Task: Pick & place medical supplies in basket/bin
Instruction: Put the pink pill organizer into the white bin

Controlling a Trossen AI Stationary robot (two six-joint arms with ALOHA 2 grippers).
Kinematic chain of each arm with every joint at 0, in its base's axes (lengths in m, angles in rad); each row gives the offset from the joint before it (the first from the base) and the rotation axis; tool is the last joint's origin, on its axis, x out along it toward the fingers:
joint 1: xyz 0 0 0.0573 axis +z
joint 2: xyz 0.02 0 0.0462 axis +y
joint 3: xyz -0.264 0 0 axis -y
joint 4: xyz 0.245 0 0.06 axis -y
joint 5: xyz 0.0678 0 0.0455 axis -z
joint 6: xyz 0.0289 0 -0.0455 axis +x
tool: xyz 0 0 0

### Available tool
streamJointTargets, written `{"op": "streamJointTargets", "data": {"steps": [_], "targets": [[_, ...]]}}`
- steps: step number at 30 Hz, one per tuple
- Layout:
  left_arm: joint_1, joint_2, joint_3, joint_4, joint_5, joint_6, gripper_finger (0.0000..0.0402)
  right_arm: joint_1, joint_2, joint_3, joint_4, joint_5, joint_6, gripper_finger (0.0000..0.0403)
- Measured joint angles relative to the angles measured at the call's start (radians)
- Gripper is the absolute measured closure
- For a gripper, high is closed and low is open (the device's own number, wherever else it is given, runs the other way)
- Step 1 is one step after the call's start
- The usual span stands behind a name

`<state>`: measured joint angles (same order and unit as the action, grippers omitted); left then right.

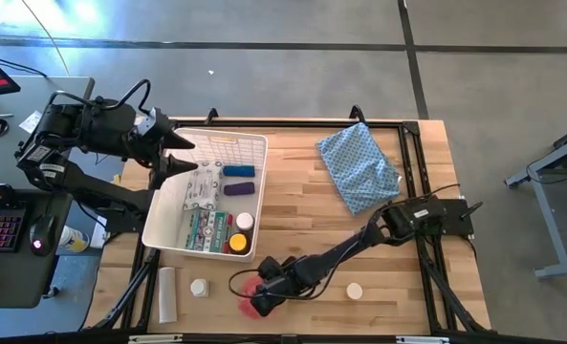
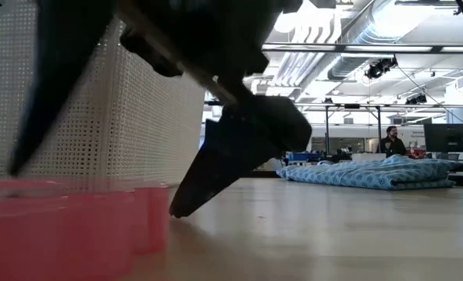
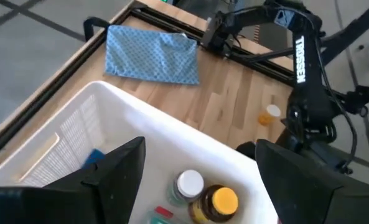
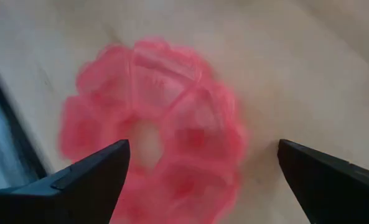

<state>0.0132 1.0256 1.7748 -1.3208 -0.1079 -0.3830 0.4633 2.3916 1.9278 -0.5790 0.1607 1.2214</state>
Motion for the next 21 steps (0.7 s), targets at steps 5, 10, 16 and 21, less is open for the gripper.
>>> {"op": "streamJointTargets", "data": {"steps": [5,10,16,21], "targets": [[0.000,-0.001,0.000,-0.034,0.074,-0.046,0.0064,0.004,0.022,0.005,0.003,0.008,0.069,0.0005],[0.000,-0.001,0.000,-0.069,0.118,-0.096,0.0064,0.005,0.024,0.005,-0.037,0.043,0.075,0.0012],[0.000,-0.002,0.000,-0.077,0.166,-0.148,0.0064,-0.001,0.024,0.005,-0.187,0.036,0.056,0.0028],[0.000,-0.003,0.000,-0.077,0.196,-0.172,0.0064,-0.017,0.024,0.004,-0.308,0.013,0.035,0.0042]]}}
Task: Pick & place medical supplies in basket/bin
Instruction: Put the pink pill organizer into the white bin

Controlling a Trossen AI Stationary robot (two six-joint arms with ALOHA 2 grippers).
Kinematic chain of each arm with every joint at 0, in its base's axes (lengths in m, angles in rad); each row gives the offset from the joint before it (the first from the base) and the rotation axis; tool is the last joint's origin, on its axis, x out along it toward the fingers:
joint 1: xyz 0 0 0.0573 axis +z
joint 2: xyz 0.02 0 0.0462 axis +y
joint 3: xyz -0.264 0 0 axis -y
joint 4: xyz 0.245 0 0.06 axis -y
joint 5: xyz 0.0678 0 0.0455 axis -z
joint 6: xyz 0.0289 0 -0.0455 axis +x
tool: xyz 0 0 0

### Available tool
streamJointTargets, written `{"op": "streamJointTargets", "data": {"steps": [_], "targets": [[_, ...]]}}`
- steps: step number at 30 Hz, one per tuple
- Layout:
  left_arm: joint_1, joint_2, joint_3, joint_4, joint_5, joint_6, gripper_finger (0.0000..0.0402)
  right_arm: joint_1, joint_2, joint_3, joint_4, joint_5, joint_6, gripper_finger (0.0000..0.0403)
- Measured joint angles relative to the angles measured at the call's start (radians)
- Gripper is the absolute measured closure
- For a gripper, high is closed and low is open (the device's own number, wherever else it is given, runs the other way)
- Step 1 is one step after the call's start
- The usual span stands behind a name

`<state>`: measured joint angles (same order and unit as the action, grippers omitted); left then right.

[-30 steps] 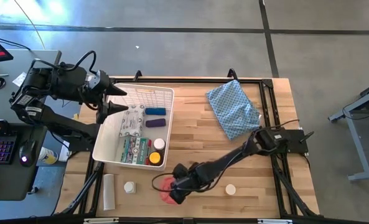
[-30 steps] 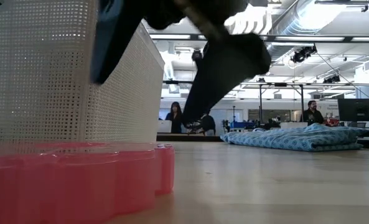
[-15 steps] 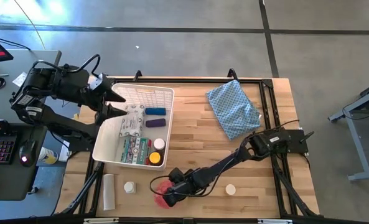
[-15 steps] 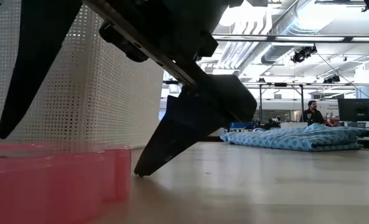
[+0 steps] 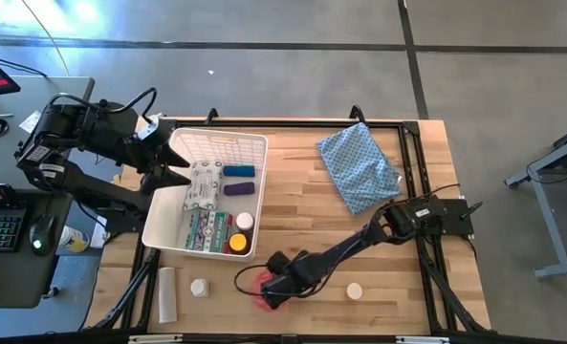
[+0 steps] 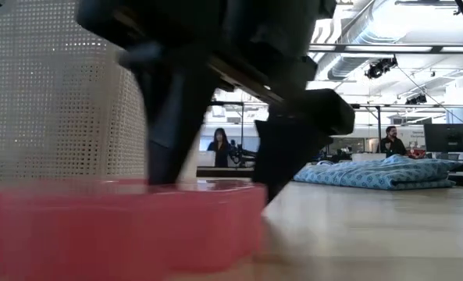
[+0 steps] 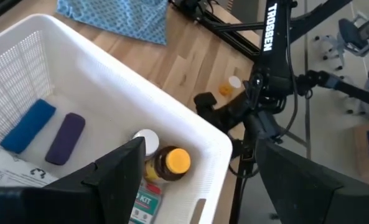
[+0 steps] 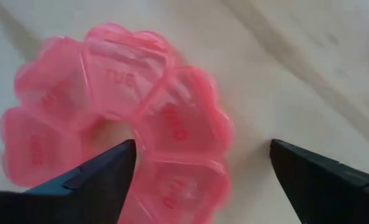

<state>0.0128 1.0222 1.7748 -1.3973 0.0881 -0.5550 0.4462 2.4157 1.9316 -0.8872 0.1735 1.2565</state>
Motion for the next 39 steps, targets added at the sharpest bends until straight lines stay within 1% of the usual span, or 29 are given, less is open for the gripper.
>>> {"op": "streamJointTargets", "data": {"steps": [5,7,12,15,18,22,25,27,30,33,37,39], "targets": [[0.000,0.000,0.000,0.000,0.000,-0.001,0.0064,-0.010,-0.002,-0.003,-0.146,-0.008,0.022,0.0053],[0.000,0.000,0.000,0.000,0.000,0.000,0.0064,-0.015,-0.004,-0.002,-0.179,-0.011,0.028,0.0057],[0.000,0.000,0.000,0.001,-0.001,0.033,0.0064,-0.023,-0.009,-0.003,-0.203,-0.043,0.024,0.0070],[0.000,0.002,0.000,0.002,-0.001,0.062,0.0064,-0.028,-0.009,-0.003,-0.203,-0.079,0.018,0.0085],[0.000,0.001,0.000,0.002,-0.025,0.090,0.0064,-0.027,-0.009,-0.003,-0.204,-0.078,0.026,0.0109],[0.000,0.000,0.000,0.002,-0.064,0.135,0.0064,-0.027,-0.009,-0.004,-0.206,-0.105,0.021,0.0156],[0.000,0.000,0.000,0.002,-0.075,0.166,0.0064,-0.028,-0.027,-0.004,-0.214,-0.132,0.020,0.0193],[0.000,0.000,0.000,0.002,-0.084,0.187,0.0064,-0.028,-0.051,-0.008,-0.222,-0.134,0.021,0.0208],[0.000,0.000,0.000,0.003,-0.107,0.201,0.0064,-0.025,-0.091,-0.013,-0.279,-0.118,0.024,0.0208],[0.000,0.001,0.000,0.003,-0.118,0.210,0.0064,-0.023,-0.162,-0.010,-0.333,-0.124,0.024,0.0206],[0.000,0.001,0.000,0.004,-0.118,0.209,0.0064,-0.016,-0.246,-0.011,-0.393,-0.125,0.030,0.0175],[0.000,0.001,0.000,0.004,-0.117,0.207,0.0064,-0.013,-0.307,-0.011,-0.389,-0.100,0.040,0.0168]]}}
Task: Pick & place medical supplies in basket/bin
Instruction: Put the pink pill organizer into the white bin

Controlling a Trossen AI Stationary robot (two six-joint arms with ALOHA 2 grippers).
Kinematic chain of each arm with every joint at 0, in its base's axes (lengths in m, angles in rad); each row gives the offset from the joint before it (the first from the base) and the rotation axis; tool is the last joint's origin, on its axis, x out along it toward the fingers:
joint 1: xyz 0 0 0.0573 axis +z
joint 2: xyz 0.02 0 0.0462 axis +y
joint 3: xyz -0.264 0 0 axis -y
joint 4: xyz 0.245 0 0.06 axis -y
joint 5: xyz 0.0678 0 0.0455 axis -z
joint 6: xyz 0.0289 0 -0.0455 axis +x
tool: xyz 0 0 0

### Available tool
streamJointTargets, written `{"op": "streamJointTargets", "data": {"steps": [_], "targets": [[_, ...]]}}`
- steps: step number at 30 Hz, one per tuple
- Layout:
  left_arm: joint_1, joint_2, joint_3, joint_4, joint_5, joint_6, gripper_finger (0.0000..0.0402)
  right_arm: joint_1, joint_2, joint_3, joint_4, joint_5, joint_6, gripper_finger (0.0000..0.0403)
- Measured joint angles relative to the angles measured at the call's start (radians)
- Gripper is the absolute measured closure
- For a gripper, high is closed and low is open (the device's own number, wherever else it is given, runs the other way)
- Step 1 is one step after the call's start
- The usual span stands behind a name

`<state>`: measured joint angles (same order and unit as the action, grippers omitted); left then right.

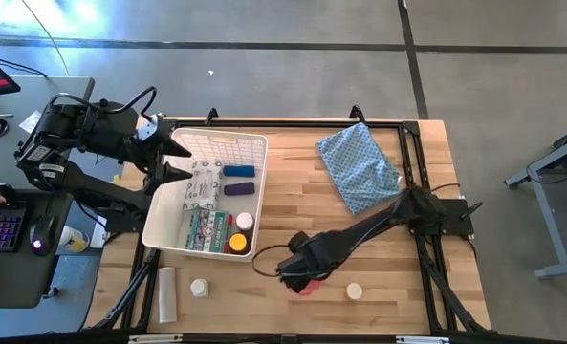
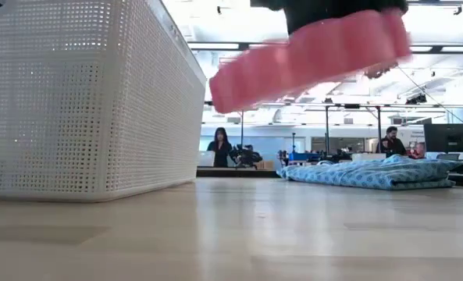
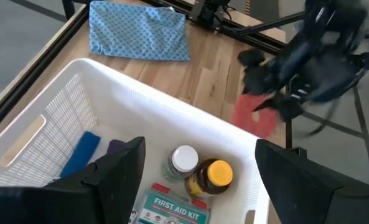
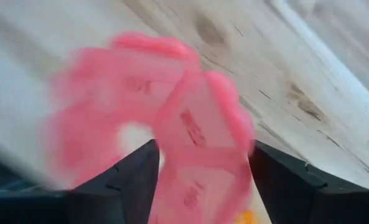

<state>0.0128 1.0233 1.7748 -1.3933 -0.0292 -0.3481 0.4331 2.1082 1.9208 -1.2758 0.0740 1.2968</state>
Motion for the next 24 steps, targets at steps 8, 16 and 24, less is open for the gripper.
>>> {"op": "streamJointTargets", "data": {"steps": [8,16,24], "targets": [[0.000,0.000,0.000,0.049,-0.058,0.003,0.0064,-0.087,-0.199,0.004,0.148,0.208,-0.037,0.0223],[0.000,0.004,0.000,0.148,-0.067,0.011,0.0064,-0.174,-0.217,0.004,0.152,0.138,-0.259,0.0288],[0.000,0.035,0.000,0.155,-0.070,0.038,0.0064,-0.191,-0.270,0.004,-0.006,0.140,-0.248,0.0289]]}}
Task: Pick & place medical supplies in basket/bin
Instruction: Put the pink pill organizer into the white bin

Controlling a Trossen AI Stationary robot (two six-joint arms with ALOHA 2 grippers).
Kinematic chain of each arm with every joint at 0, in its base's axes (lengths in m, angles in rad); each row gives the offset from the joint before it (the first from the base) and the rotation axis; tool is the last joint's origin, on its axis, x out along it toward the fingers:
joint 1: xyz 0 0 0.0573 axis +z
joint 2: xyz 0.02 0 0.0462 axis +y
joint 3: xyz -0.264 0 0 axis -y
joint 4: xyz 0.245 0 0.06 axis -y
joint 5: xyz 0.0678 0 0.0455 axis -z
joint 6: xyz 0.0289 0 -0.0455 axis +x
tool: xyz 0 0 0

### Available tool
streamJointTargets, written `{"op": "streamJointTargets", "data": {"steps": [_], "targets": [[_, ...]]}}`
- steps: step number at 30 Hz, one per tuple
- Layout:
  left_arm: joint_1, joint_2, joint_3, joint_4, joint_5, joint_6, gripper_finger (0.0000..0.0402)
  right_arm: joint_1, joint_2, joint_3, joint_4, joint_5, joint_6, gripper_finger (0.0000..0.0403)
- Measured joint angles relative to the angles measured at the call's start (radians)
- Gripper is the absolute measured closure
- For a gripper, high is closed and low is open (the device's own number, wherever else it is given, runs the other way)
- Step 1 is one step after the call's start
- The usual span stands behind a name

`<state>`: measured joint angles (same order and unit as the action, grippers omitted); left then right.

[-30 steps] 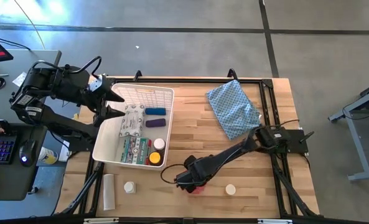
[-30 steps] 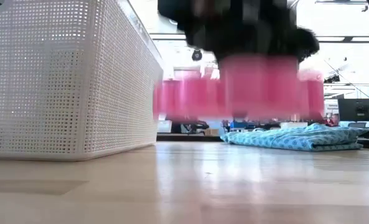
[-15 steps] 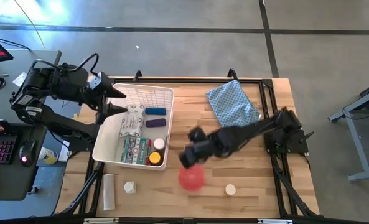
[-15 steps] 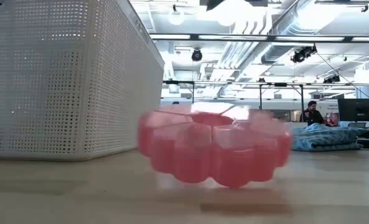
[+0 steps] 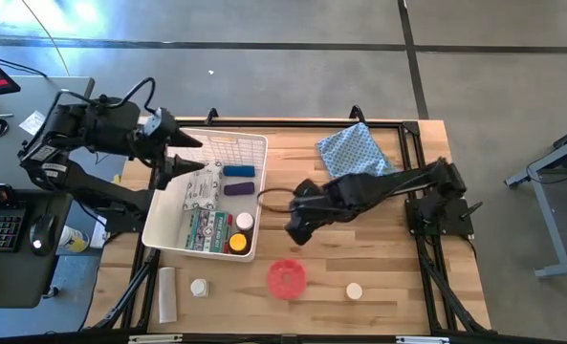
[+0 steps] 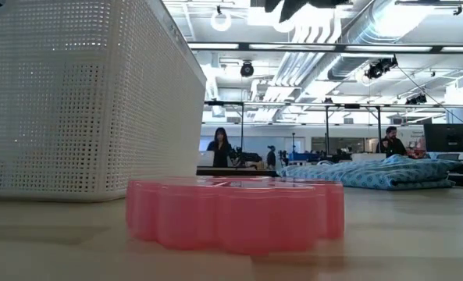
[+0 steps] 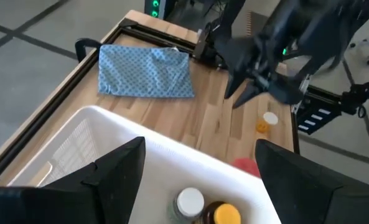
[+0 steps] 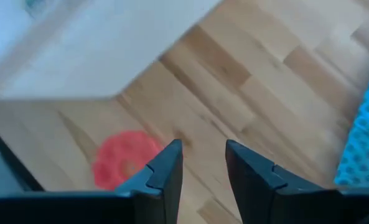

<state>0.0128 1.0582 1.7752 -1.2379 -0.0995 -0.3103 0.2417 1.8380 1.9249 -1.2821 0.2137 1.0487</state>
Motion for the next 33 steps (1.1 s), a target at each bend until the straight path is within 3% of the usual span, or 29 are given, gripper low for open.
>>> {"op": "streamJointTargets", "data": {"steps": [5,9,12,18,21,27,33], "targets": [[0.000,0.067,0.000,0.085,0.025,0.064,0.0064,0.006,-0.105,0.001,0.015,0.083,0.076,0.0289],[0.000,0.148,0.000,0.167,0.122,0.102,0.0064,0.022,-0.196,0.002,0.023,0.150,0.109,0.0289],[0.000,0.214,0.000,0.188,0.178,0.095,0.0067,0.038,-0.246,0.002,0.033,0.155,0.090,0.0289],[-0.024,0.311,0.001,0.206,0.196,0.092,0.0091,0.066,-0.289,0.002,0.030,0.168,0.044,0.0289],[-0.041,0.330,-0.001,0.197,0.197,0.072,0.0107,0.072,-0.268,0.002,0.029,0.130,-0.010,0.0289],[-0.054,0.302,0.000,0.193,0.153,-0.043,0.0136,0.100,-0.127,0.002,0.027,0.069,-0.290,0.0276],[-0.053,0.223,0.000,0.188,0.127,-0.141,0.0159,0.084,0.068,0.002,0.014,0.086,-0.479,0.0202]]}}
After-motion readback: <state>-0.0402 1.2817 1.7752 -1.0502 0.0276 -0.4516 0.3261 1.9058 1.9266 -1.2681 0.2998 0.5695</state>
